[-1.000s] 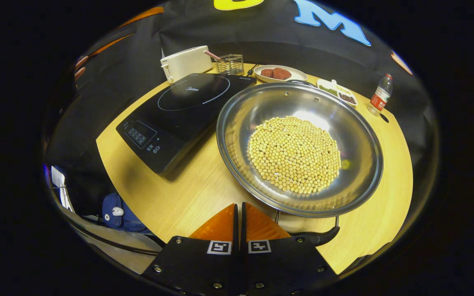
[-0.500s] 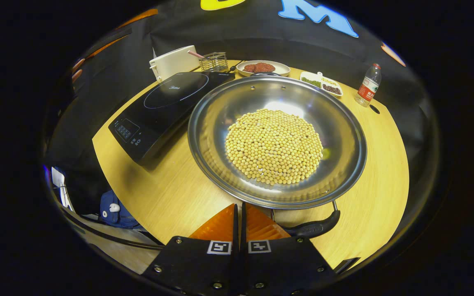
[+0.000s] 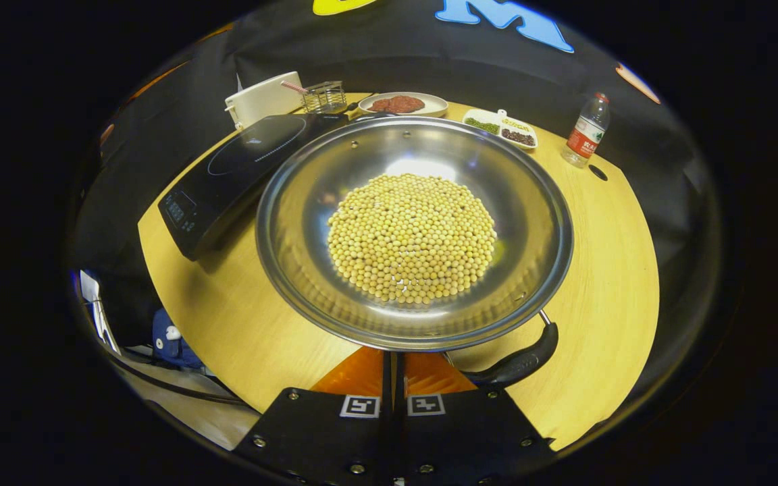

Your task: First push the handle of the pot to place it horizontally, then grasp the pot with both hands and set it on the induction cooktop.

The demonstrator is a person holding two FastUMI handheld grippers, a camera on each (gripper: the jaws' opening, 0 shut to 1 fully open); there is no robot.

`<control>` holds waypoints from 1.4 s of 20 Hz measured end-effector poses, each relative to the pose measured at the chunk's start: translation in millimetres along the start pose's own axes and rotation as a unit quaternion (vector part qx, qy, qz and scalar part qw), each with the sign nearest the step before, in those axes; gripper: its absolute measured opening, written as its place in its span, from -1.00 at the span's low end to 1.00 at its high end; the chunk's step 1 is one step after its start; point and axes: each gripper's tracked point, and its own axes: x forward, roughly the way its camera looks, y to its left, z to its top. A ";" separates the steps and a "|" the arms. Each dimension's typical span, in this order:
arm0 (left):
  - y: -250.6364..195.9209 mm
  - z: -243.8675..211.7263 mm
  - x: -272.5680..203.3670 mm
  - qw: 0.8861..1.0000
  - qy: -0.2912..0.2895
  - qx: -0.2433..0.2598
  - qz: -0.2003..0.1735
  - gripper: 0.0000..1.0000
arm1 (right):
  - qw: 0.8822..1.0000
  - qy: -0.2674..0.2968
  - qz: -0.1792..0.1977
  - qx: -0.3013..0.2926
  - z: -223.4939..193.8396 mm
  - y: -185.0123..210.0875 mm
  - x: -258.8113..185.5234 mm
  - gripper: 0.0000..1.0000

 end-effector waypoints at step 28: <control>-29.6 -21.9 -11.2 0.997 0.037 0.037 0.053 0.97 | 0.983 -0.093 -0.159 0.024 58.7 -151.4 13.8 -0.98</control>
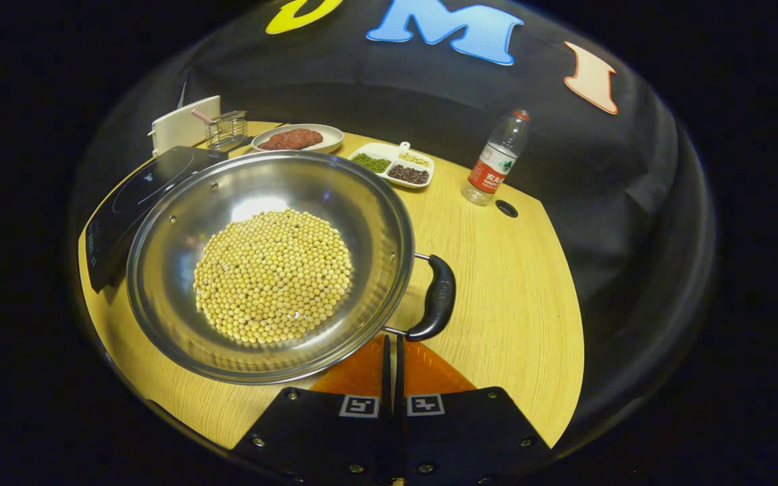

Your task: First push the handle of the pot to place it horizontally, then grasp the pot with both hands and set it on the induction cooktop.

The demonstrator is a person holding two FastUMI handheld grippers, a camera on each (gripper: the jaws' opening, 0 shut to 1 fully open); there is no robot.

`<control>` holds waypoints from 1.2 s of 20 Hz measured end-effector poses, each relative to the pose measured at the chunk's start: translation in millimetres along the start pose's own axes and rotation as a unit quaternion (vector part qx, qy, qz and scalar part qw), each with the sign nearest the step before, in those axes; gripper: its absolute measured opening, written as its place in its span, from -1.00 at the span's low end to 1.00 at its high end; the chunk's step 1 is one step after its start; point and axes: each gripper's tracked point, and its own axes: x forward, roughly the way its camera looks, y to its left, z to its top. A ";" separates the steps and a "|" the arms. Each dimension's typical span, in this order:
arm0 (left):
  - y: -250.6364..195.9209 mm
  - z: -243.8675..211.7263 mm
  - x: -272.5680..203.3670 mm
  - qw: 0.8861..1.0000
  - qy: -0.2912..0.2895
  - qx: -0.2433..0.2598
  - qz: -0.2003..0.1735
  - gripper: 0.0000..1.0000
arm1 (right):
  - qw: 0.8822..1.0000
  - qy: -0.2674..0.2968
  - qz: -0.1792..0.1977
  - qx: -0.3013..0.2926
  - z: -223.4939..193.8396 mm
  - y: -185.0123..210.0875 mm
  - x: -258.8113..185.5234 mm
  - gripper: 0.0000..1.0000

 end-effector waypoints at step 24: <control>-69.2 -123.2 79.7 0.984 0.141 -0.012 -0.111 0.98 | 0.981 -0.128 0.008 0.147 61.8 -17.4 -47.4 0.96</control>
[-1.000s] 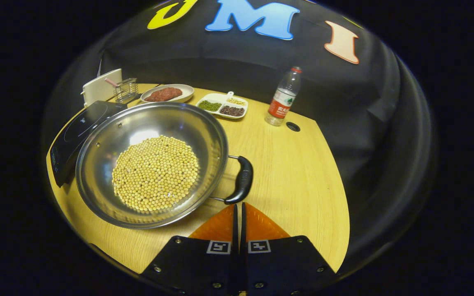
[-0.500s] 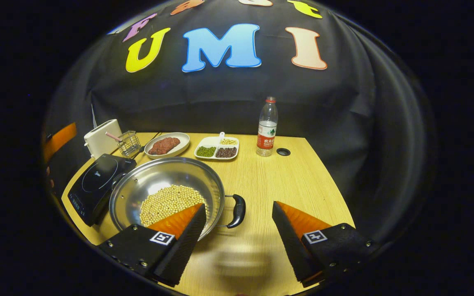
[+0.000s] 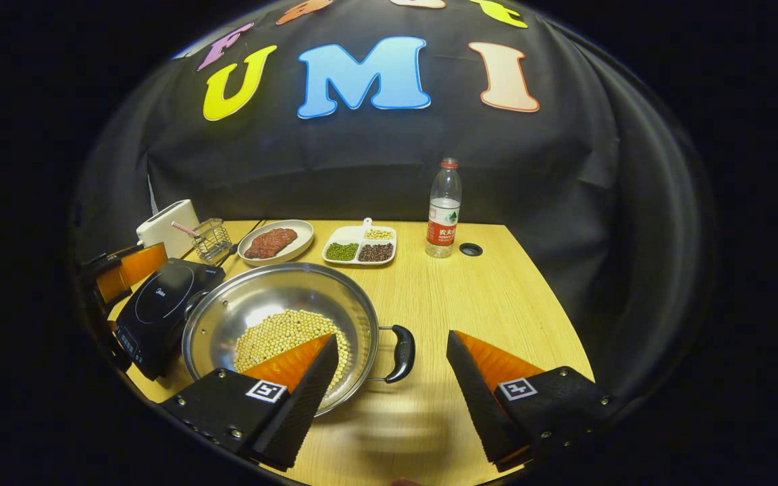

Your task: First push the handle of the pot to place it horizontally, then grasp the pot with both hands and set it on the induction cooktop.

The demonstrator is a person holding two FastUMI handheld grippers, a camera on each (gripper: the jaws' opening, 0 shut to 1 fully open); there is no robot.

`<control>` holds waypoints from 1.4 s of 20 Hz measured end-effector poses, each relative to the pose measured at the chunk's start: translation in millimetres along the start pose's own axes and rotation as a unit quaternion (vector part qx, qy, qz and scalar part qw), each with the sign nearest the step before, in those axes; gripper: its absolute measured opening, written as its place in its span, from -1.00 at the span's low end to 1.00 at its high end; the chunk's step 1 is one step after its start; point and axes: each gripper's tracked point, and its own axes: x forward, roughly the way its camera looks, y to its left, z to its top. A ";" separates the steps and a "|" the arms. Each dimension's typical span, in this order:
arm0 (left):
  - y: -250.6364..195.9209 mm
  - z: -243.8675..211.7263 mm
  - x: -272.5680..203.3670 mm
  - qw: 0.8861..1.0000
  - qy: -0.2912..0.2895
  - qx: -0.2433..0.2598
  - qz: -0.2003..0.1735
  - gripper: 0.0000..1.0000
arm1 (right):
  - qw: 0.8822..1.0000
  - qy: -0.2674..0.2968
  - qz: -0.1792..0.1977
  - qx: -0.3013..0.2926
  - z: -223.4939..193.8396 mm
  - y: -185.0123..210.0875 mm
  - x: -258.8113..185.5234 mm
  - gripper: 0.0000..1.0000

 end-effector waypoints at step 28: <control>-15.9 -120.7 74.7 0.985 0.170 0.001 -0.020 0.94 | 0.994 0.092 -0.005 0.058 -43.9 3.6 68.7 0.71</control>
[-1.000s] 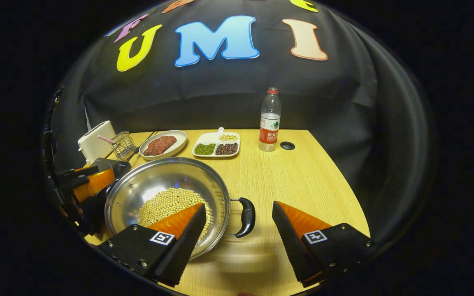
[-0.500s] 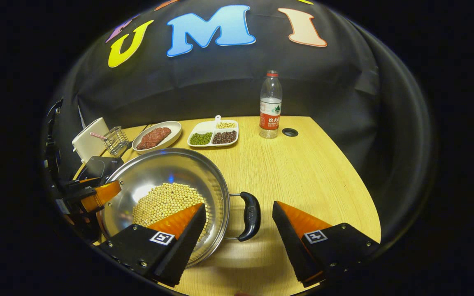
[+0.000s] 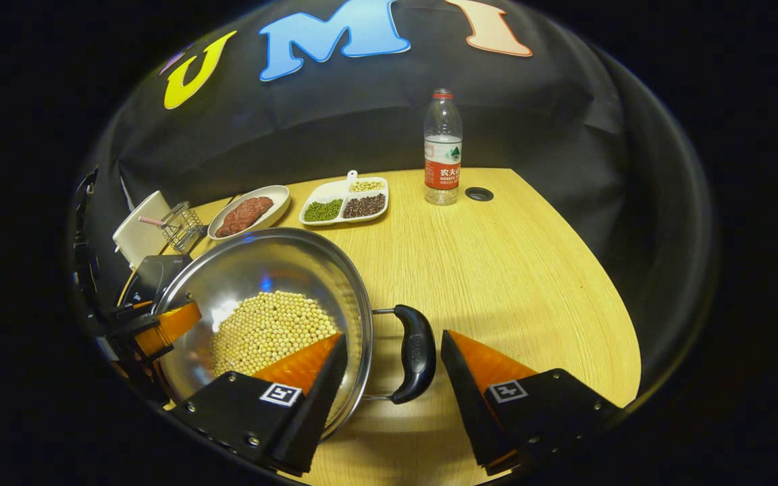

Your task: First push the handle of the pot to place it horizontally, then grasp the pot with both hands and set it on the induction cooktop.

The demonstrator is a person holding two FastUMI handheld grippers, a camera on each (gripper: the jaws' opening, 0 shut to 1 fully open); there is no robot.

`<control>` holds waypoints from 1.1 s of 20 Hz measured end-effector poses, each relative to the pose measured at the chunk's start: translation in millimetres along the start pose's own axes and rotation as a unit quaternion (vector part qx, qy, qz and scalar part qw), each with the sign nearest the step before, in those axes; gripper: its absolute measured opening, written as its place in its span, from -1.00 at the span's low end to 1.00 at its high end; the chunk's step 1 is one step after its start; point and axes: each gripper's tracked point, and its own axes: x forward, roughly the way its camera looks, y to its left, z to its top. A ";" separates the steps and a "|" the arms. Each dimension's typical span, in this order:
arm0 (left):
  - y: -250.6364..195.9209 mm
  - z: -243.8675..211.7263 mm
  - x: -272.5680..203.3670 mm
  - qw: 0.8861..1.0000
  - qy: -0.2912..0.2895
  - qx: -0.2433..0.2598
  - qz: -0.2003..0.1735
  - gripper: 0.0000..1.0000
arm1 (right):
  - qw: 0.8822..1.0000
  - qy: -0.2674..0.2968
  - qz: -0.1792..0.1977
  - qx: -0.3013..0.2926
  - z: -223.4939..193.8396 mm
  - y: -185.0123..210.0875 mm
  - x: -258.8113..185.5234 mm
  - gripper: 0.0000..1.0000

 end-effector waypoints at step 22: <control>12.1 16.2 -48.0 0.997 -0.040 -0.022 0.056 0.46 | 0.999 -0.030 0.009 -0.018 19.7 8.6 -30.0 -0.01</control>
